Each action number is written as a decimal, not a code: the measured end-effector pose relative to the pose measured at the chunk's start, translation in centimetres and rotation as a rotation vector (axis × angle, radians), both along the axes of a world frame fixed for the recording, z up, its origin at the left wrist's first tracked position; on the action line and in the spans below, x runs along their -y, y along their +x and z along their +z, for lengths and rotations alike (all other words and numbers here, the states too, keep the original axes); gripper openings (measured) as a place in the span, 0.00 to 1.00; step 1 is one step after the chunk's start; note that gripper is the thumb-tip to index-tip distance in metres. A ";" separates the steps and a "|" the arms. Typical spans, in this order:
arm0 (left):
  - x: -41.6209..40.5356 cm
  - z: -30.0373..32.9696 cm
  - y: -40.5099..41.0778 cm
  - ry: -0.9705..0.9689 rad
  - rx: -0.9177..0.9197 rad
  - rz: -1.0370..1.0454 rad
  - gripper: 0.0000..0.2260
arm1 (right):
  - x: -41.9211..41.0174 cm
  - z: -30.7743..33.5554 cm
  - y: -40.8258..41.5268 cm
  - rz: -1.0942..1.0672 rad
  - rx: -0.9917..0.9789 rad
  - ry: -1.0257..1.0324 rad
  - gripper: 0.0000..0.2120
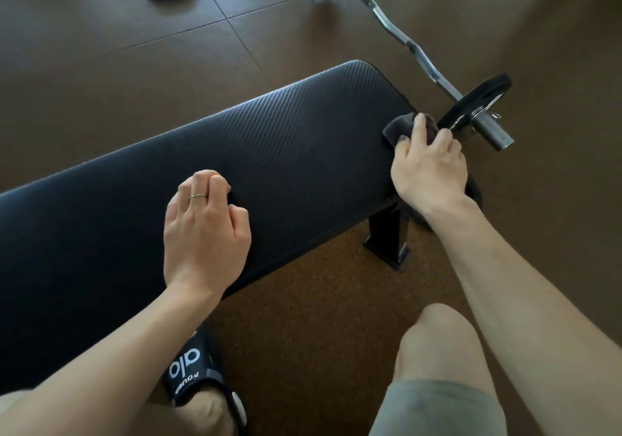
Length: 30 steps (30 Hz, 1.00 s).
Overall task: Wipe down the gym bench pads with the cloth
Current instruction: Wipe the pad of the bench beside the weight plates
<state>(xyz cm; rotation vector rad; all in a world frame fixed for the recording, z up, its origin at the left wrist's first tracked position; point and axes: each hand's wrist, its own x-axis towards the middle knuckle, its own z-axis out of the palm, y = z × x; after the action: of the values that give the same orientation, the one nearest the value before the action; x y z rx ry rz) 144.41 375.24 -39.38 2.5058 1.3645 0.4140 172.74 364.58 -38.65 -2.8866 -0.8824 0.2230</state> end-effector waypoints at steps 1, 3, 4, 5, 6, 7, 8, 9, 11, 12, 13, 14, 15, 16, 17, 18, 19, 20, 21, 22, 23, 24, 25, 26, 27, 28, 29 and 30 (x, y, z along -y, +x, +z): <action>0.0 0.0 0.0 0.003 0.002 0.001 0.09 | -1.2 0.0 0.5 0.012 0.012 -0.008 0.29; 0.0 0.0 -0.1 0.011 0.006 0.003 0.09 | -4.2 0.0 1.1 0.041 0.011 -0.010 0.29; 0.0 -0.1 -0.1 0.013 0.009 0.004 0.09 | -5.6 0.0 0.8 0.068 0.004 -0.005 0.28; -0.1 -0.1 -0.1 0.013 0.012 0.005 0.09 | -6.8 -0.1 -0.1 0.110 -0.001 0.003 0.28; -0.1 -0.1 -0.1 0.013 0.015 0.006 0.09 | -7.5 -0.3 -1.7 0.174 -0.001 0.009 0.28; -0.2 -0.2 -0.1 0.015 0.017 0.008 0.08 | -7.8 -0.6 -4.0 0.254 0.002 0.027 0.28; -0.2 -0.2 0.0 0.019 0.018 0.011 0.08 | -7.5 -0.9 -6.7 0.345 0.001 0.054 0.28; -0.1 -0.2 0.0 0.026 0.019 0.012 0.08 | -6.5 -1.1 -9.4 0.434 -0.004 0.092 0.28; 0.0 -0.2 0.1 0.038 0.024 0.012 0.09 | -3.3 -1.4 -13.2 0.590 -0.039 0.138 0.27; 0.0 -0.2 0.1 0.040 0.029 0.015 0.09 | -1.8 -1.3 -13.7 0.657 -0.059 0.139 0.27; 0.0 -0.2 0.1 0.043 0.032 0.018 0.09 | -0.7 -1.3 -13.1 0.710 -0.066 0.130 0.26; 0.0 -0.2 0.1 0.043 0.035 0.021 0.09 | -0.1 -1.2 -11.9 0.745 -0.057 0.117 0.26; -0.1 -0.2 0.1 0.042 0.038 0.024 0.09 | 0.1 -1.2 -10.3 0.756 -0.030 0.107 0.26; -0.1 -0.1 0.1 0.043 0.037 0.025 0.09 | 0.0 -1.1 -8.6 0.740 -0.006 0.096 0.26; -0.1 -0.1 0.1 0.050 0.035 0.028 0.09 | -0.4 -0.9 -7.0 0.701 0.004 0.084 0.26; -0.1 -0.2 0.2 0.063 0.031 0.032 0.09 | -1.1 -0.7 -5.7 0.650 -0.006 0.064 0.26; -0.1 -0.2 0.2 0.076 0.025 0.035 0.09 | -2.1 -0.6 -5.0 0.595 -0.024 0.042 0.26; -0.1 -0.3 0.2 0.084 0.020 0.037 0.08 | -3.1 -0.5 -4.9 0.546 -0.038 0.028 0.26; -0.2 -0.4 0.3 0.091 0.018 0.039 0.08 | -4.1 -0.6 -5.6 0.515 -0.043 0.031 0.26; -0.2 -0.5 0.3 0.096 0.017 0.041 0.07 | -4.8 -0.7 -6.9 0.508 -0.047 0.044 0.27; -0.3 -0.5 0.3 0.100 0.018 0.039 0.07 | -5.0 -0.8 -8.6 0.531 -0.050 0.065 0.27; -0.3 -0.5 0.2 0.103 0.020 0.032 0.07 | -4.5 -0.9 -10.5 0.574 -0.053 0.089 0.27; -0.2 -0.5 0.2 0.107 0.021 0.023 0.08 | -3.6 -1.1 -12.4 0.626 -0.050 0.115 0.27; -0.2 -0.4 0.1 0.110 0.022 0.016 0.08 | -2.3 -1.3 -14.0 0.674 -0.049 0.127 0.26; -0.2 -0.3 0.1 0.111 0.024 0.009 0.08 | -1.0 -1.3 -14.9 0.711 -0.054 0.132 0.26; -0.3 -0.3 0.0 0.110 0.028 0.003 0.08 | 0.0 -1.3 -15.2 0.738 -0.067 0.131 0.26; -0.4 -0.4 0.0 0.108 0.032 -0.001 0.08 | 0.7 -1.3 -14.9 0.761 -0.071 0.127 0.26; -0.4 -0.4 -0.1 0.104 0.037 -0.004 0.08 | 1.0 -1.2 -14.2 0.770 -0.063 0.119 0.26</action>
<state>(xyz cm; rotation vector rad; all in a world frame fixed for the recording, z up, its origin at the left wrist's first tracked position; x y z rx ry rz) 144.34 375.59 -39.81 2.5699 1.3570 0.5409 158.52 363.55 -39.81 -2.2764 -1.8701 0.3031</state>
